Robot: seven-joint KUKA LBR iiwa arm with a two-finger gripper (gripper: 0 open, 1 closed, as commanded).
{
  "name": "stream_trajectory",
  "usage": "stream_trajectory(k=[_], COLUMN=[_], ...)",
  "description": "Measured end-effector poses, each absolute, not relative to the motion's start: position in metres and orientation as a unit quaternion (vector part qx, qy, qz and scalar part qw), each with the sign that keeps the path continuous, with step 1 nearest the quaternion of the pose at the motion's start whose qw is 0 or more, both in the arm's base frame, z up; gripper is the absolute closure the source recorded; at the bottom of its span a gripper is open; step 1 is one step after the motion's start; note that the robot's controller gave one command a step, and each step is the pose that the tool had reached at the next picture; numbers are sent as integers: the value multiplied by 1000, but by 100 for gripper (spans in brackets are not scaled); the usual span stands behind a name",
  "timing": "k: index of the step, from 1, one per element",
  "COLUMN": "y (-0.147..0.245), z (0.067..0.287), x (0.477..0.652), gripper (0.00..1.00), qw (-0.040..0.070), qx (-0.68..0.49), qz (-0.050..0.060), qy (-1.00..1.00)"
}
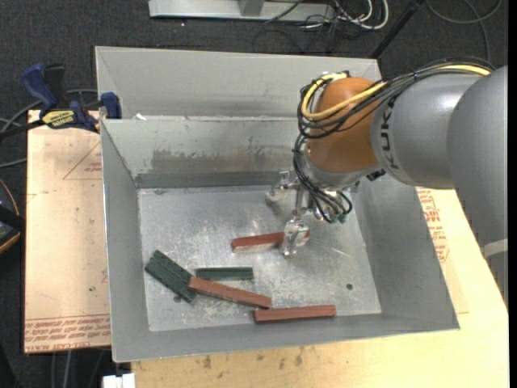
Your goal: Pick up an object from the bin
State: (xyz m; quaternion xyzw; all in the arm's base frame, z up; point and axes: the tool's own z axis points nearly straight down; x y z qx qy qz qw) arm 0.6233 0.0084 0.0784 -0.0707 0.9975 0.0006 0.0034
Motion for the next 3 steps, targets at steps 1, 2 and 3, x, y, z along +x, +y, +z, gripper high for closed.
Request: stream_trajectory(k=[1, 2, 3], y=[7, 7, 7], z=[85, 85, 87], x=[626, 626, 625], gripper=[100, 100, 100], qw=[8, 8, 5], qx=[-71, -71, -71], qz=[0, 0, 0], qy=[997, 997, 997])
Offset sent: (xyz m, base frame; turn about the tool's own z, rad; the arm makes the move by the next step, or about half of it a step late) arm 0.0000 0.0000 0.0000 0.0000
